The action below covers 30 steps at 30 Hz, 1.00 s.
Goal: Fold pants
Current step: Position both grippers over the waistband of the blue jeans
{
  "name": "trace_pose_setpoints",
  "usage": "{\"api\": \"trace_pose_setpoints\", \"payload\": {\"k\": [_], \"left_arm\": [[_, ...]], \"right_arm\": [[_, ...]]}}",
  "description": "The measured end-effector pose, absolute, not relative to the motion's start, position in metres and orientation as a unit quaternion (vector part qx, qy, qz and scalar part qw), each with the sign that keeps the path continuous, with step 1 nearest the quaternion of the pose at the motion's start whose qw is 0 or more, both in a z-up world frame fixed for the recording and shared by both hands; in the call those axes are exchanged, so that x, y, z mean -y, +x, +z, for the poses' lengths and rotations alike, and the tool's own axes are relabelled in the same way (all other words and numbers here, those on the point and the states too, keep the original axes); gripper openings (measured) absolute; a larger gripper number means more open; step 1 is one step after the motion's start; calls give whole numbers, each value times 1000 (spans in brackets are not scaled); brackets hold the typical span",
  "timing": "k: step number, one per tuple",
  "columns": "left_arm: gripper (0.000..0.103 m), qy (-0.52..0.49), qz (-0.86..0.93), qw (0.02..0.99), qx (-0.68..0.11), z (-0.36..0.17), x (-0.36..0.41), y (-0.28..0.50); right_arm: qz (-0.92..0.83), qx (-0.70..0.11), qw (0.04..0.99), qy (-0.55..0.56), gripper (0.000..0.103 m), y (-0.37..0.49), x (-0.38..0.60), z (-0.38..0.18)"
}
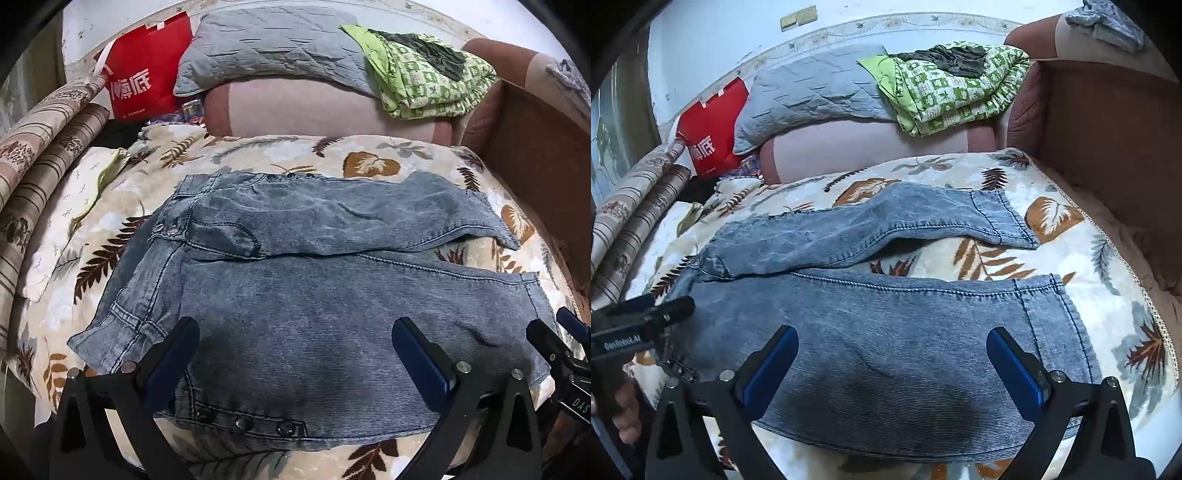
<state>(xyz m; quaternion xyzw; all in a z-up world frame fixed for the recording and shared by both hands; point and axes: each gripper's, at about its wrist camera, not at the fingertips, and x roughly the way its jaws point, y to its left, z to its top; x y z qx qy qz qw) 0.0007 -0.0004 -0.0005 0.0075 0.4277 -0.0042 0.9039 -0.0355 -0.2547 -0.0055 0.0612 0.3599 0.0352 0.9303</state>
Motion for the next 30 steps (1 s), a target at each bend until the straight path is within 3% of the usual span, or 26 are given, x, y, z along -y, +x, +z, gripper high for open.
{"api": "trace_pose_setpoints", "payload": {"k": [30], "left_arm": [[103,-12,2,903,-429,-3,-9,-2]], "right_arm": [[39,-367,927,62,103,-37,257,-22]]}}
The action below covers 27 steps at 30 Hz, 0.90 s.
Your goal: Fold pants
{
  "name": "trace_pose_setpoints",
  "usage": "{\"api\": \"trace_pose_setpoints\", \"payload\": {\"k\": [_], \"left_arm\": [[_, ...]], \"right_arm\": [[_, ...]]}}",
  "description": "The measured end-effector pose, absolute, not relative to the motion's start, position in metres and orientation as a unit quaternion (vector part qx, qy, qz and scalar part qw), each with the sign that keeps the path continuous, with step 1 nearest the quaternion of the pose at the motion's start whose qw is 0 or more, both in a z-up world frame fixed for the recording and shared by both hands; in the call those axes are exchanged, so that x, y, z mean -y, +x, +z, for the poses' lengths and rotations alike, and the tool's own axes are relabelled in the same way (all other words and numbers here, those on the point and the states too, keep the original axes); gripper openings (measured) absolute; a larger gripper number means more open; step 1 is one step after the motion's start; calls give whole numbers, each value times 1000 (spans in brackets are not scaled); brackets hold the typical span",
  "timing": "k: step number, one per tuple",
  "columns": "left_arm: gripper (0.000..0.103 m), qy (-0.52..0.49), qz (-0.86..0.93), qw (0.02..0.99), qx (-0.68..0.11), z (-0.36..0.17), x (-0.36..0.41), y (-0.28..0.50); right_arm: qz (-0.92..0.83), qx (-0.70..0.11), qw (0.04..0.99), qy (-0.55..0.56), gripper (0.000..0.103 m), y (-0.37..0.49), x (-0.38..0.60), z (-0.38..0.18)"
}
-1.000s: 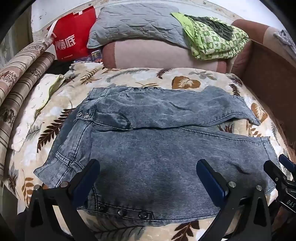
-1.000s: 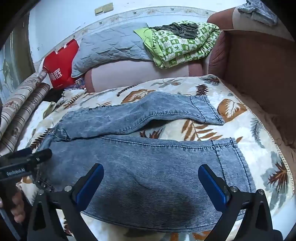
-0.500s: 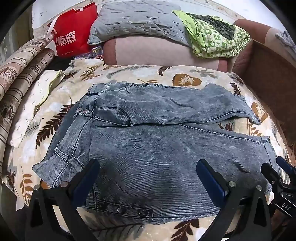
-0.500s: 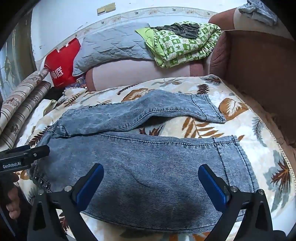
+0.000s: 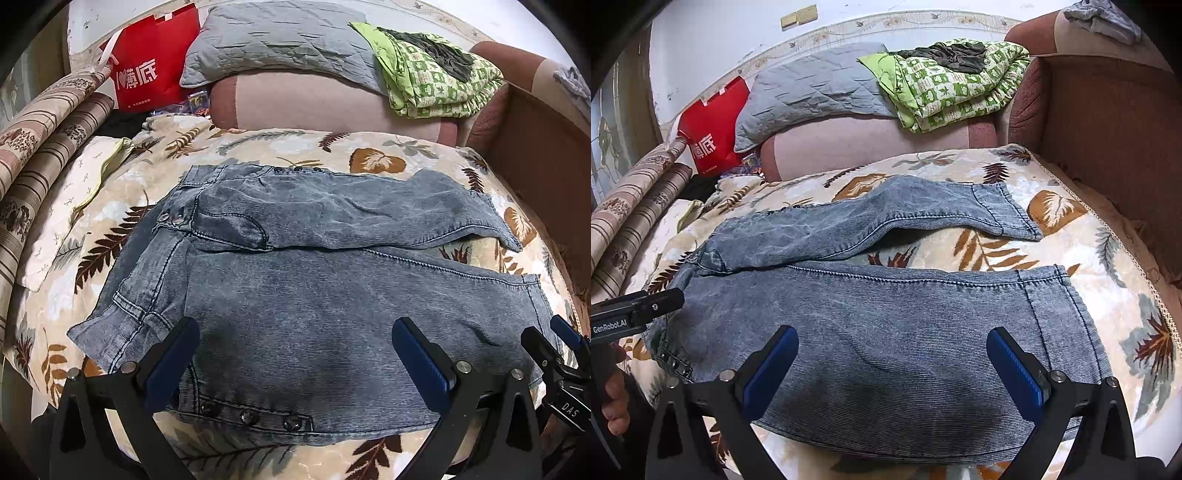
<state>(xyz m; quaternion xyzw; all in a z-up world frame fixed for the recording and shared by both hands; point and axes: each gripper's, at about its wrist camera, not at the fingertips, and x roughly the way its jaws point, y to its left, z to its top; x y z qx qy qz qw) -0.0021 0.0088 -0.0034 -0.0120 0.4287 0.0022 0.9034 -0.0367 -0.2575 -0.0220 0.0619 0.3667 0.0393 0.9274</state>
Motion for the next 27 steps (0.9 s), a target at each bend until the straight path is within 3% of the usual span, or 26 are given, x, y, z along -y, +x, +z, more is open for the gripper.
{"api": "trace_pose_setpoints", "payload": {"k": [14,21,27], "left_arm": [[103,-24,0,902,-431,-4,-18,-4],[103,-118,71,891,-433,-16,-104,-13],[103,-146,153,866,-454,-35,-170,-20]], "right_arm": [[39,-369,926,65,103,-36,259,-22],[34,-382,916,121,103,-53,294,-5],[-38,-454,862,224,103,-74,380,-16]]}}
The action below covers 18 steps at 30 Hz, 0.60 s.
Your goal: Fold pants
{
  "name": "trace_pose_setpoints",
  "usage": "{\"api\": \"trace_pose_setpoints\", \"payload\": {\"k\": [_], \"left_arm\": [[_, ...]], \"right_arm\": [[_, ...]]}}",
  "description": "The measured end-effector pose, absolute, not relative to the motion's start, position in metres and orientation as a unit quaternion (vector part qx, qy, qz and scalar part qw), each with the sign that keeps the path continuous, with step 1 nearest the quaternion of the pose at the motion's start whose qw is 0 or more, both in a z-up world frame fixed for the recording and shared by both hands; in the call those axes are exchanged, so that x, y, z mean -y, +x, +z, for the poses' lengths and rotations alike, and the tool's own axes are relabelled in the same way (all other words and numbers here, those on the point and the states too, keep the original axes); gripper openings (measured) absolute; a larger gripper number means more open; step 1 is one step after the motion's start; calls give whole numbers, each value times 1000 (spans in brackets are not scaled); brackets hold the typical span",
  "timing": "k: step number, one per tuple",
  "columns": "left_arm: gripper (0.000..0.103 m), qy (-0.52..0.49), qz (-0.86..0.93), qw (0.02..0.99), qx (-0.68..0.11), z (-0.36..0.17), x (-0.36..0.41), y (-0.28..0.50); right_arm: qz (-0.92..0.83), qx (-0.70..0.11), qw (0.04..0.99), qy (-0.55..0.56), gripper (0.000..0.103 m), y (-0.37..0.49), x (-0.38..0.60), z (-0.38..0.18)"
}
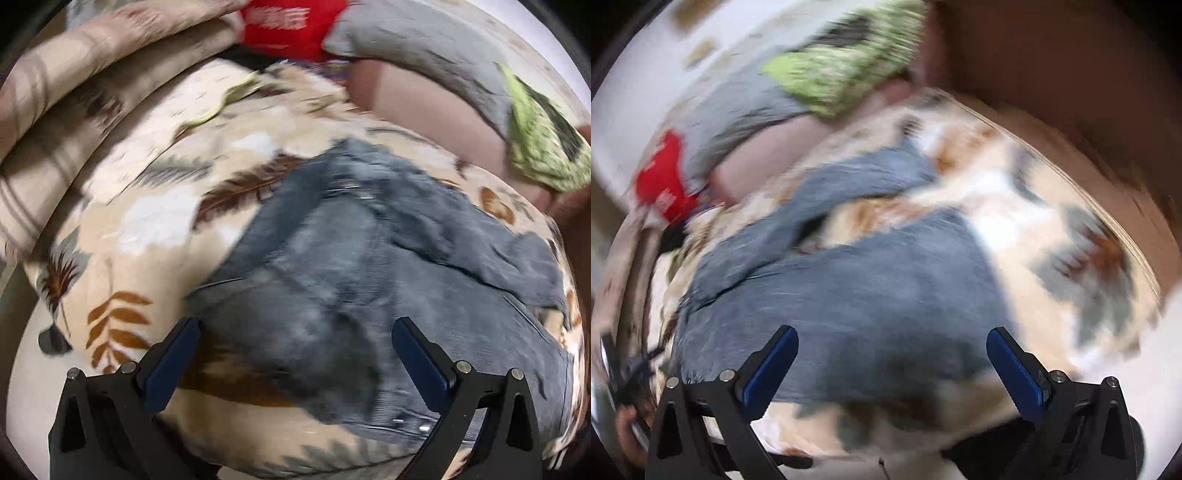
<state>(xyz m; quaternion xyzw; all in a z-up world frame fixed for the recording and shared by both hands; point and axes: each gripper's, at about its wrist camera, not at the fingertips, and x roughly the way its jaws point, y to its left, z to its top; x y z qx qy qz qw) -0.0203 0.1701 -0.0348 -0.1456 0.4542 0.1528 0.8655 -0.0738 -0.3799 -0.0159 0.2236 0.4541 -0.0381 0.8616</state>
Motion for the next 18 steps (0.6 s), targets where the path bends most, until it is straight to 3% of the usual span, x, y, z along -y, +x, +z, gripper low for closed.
{"api": "trace_pose_setpoints", "payload": {"k": [5,18], "left_arm": [[103,-195,155,852,-461,-46,-188,-25],[103,-134,156,872,-444,-35,-170,-33]], "right_arm": [[-59,-471,825,305,103,-85,427,-27],[-30,-478,789,384,103,-84,426,-56]]}}
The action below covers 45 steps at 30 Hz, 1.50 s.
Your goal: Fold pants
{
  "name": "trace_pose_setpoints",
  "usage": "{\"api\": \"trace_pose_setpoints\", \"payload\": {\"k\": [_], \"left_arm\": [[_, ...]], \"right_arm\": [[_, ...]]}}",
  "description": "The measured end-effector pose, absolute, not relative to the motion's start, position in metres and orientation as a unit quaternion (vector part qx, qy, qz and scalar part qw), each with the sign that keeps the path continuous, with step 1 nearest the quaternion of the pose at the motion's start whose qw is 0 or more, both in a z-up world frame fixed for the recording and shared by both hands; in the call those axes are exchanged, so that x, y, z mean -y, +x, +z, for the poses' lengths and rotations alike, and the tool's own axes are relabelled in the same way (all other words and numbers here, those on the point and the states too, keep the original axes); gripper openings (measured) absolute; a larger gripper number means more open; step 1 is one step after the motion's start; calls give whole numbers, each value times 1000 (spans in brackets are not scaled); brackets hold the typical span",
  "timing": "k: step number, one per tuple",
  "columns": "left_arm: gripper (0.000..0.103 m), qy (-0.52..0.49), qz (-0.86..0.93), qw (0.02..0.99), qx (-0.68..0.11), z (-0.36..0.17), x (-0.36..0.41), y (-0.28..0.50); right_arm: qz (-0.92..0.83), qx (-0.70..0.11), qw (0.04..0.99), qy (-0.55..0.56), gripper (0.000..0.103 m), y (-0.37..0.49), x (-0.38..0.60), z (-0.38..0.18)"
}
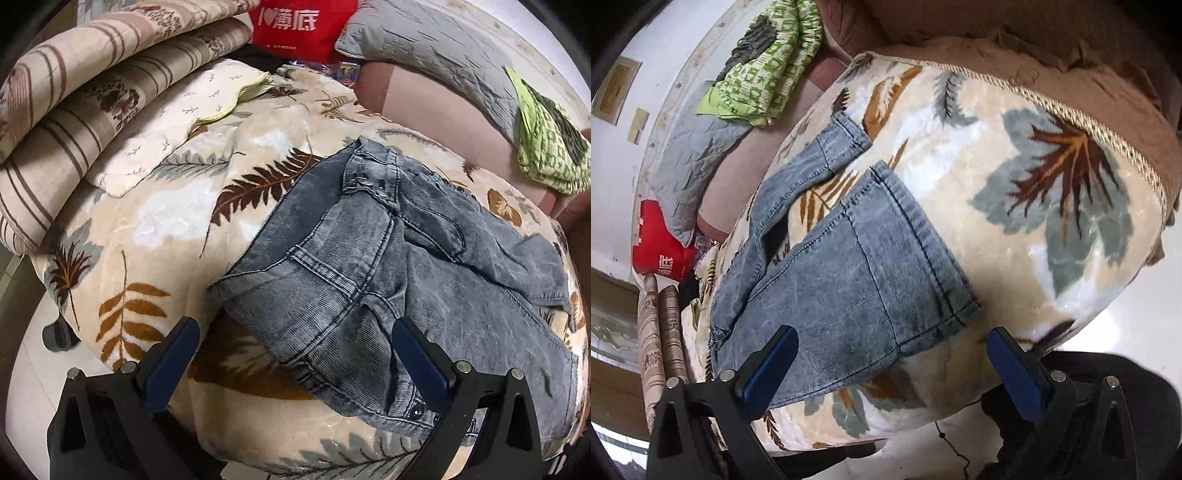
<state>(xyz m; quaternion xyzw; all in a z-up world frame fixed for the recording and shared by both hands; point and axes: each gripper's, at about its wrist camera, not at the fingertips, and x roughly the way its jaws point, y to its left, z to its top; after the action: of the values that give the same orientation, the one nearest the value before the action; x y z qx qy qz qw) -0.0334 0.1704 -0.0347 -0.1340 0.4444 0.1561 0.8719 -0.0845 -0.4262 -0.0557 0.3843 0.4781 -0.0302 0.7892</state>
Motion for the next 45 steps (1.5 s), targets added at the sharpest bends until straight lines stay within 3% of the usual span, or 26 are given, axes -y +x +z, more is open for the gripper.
{"api": "trace_pose_setpoints", "payload": {"k": [6,11,16,17,20,22,23,25,26,27,30,36,38,40,41,43,45], "left_arm": [[103,-143,151,868,-452,-38,-173,-32],[103,-228,154,844,-461,-56,-197,-34],[103,-241,156,834,-471,-67,-198,-29],[100,-239,153,834,-472,-67,-196,-27],[69,-234,145,830,-485,-71,-191,-20],[60,-224,147,833,-484,-69,-190,-17],[50,-220,144,834,-485,-69,-188,-15],[41,-214,147,833,-489,-68,-187,-12],[35,-212,148,833,-489,-68,-187,-11],[18,-207,150,834,-489,-67,-187,-10],[12,-197,155,837,-487,-61,-190,-12],[10,-162,156,861,-455,-39,-171,-27],[10,-141,151,854,-478,-53,-160,-24],[15,-128,152,847,-492,-60,-159,-23],[17,-129,152,849,-489,-57,-161,-26],[24,-125,157,857,-474,-42,-164,-30],[49,-113,159,872,-449,-24,-161,-31]], "right_arm": [[-34,-482,770,417,103,-86,426,-72],[-42,-472,757,449,103,-82,432,-77],[-61,-458,750,474,102,-84,444,-80],[-60,-456,746,482,101,-84,446,-82],[-60,-456,748,478,98,-80,448,-83],[-68,-459,751,470,81,-77,449,-82],[-75,-461,754,462,75,-76,450,-80],[-84,-469,756,449,37,-73,452,-79],[-84,-474,756,443,29,-71,454,-80],[-77,-481,757,435,26,-68,454,-81],[-70,-489,785,374,22,-60,446,-67],[-79,-449,862,222,21,-48,429,-1],[-86,-500,845,169,26,-37,423,-24],[-107,-550,808,182,41,-34,434,-61],[-102,-555,804,188,43,-36,438,-69],[-109,-529,819,194,64,-44,442,-53],[-105,-494,838,206,67,-45,448,-34]]}}
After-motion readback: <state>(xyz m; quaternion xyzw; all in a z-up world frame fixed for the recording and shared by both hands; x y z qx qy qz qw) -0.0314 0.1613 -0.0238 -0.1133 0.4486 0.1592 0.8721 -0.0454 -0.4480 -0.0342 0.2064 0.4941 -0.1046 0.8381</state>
